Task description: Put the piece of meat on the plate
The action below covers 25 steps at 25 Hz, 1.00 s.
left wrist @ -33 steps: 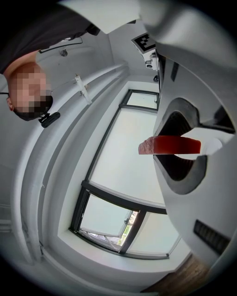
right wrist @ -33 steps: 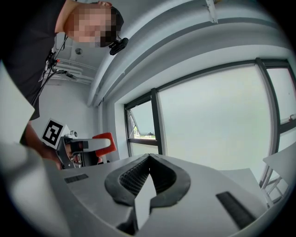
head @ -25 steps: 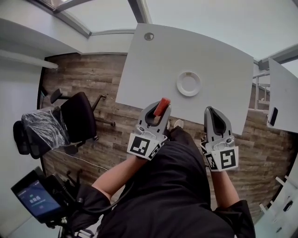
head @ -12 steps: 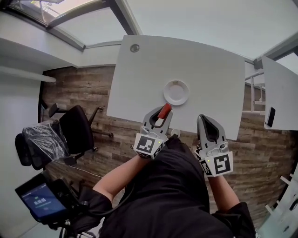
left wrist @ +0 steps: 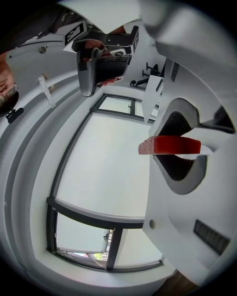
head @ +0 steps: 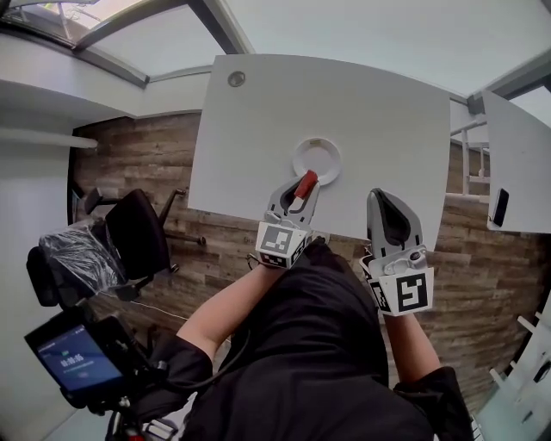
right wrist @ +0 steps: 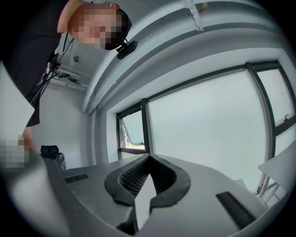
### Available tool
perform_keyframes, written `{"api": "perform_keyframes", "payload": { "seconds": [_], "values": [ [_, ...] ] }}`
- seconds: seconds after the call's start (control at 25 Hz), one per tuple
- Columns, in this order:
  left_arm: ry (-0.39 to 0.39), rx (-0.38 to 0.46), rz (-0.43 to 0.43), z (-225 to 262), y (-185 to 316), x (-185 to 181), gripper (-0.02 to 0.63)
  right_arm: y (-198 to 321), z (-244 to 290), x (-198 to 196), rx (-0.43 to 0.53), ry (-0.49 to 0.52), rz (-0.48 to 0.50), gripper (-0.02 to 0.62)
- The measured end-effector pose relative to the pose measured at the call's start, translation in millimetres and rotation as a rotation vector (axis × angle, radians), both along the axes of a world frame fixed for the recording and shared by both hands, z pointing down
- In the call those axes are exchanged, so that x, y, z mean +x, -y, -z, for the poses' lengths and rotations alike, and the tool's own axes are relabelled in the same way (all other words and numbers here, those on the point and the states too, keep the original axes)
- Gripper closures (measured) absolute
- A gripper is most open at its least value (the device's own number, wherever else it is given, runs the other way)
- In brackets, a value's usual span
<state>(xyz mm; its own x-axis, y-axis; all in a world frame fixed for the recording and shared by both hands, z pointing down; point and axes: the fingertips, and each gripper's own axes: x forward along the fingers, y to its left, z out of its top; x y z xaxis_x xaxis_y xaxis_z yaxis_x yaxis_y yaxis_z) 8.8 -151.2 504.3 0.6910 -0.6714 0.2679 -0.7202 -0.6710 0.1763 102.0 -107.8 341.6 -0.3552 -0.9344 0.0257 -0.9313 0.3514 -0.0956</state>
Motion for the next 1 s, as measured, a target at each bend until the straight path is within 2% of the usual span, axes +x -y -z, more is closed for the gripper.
{"api": "perform_keyframes", "payload": {
  "seconds": [0.28, 0.48, 0.64, 0.72, 1.0],
  "values": [
    [0.020, -0.007, -0.001, -22.2, 19.2, 9.4, 0.515, 22.4, -16.0, 8.7, -0.009, -0.023, -0.019, 0.589],
    [0.080, -0.075, -0.016, -59.8, 27.9, 9.3, 0.515, 34.3, -33.3, 4.2, -0.043, -0.026, 0.004, 0.589],
    [0.091, -0.090, -0.036, -73.2, 33.0, 13.9, 0.515, 37.6, -26.1, -2.3, -0.013, 0.025, 0.034, 0.589],
    [0.101, -0.093, -0.046, -79.0, 33.7, 14.6, 0.515, 38.6, -21.0, -6.5, 0.005, 0.017, 0.029, 0.589],
    [0.110, -0.165, -0.053, -103.6, 37.0, 19.2, 0.515, 44.4, -30.4, -7.1, -0.033, 0.007, 0.012, 0.590]
  ]
}}
